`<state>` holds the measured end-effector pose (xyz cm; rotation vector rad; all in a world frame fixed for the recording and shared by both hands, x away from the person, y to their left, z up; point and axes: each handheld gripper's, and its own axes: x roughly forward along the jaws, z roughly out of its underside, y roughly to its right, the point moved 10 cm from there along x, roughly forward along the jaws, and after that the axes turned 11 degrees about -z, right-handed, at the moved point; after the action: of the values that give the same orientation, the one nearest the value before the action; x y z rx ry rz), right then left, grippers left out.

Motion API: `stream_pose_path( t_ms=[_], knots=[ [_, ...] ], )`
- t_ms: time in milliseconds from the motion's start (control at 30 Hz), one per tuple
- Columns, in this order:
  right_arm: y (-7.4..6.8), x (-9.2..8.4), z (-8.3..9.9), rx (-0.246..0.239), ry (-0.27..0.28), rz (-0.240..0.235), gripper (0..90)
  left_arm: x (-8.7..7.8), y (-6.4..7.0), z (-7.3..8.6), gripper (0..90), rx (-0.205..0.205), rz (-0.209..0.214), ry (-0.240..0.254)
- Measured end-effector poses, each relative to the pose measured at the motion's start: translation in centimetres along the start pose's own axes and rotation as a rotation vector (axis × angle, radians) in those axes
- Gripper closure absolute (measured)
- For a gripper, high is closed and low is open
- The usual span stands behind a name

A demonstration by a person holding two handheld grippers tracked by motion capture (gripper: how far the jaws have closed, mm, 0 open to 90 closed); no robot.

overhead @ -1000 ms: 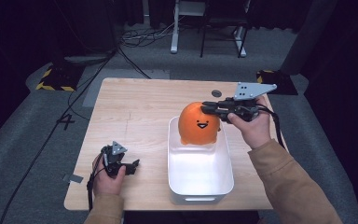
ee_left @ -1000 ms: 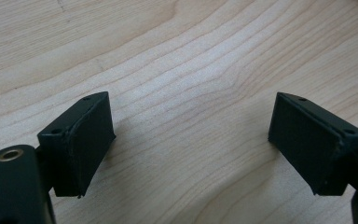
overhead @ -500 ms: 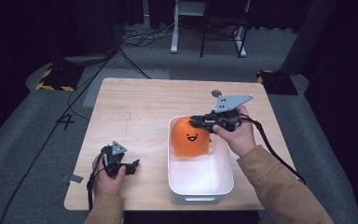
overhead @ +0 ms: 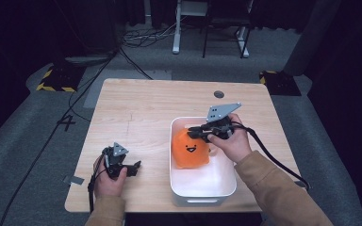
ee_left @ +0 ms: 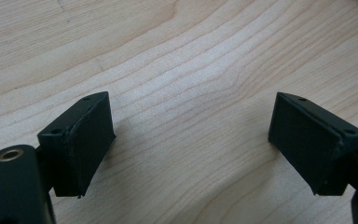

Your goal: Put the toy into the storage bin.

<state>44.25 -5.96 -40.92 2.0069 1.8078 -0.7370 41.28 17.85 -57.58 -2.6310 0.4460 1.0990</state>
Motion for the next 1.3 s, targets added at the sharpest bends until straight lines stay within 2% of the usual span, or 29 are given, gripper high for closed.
stream_pose_path(
  t_ms=[333,433,767,1000,1300],
  knots=[
    [0.2,0.7,1.3,0.027,-0.080,0.013,79.6,0.0,0.0,0.0,14.4,0.000,-0.001,0.001],
    [0.2,0.6,1.4,0.037,-0.085,0.008,78.5,0.0,0.0,0.0,14.3,0.000,-0.002,0.001],
    [0.4,0.4,1.8,0.064,-0.069,0.006,71.0,0.0,0.0,0.0,14.3,0.000,-0.001,0.001],
    [0.2,0.1,1.8,0.046,-0.076,0.016,61.7,0.0,0.0,0.0,14.3,0.000,-0.001,0.001],
    [-0.1,-1.0,1.2,0.029,-0.044,0.018,54.8,0.0,0.0,0.0,14.3,0.000,-0.001,0.002]
  ],
)
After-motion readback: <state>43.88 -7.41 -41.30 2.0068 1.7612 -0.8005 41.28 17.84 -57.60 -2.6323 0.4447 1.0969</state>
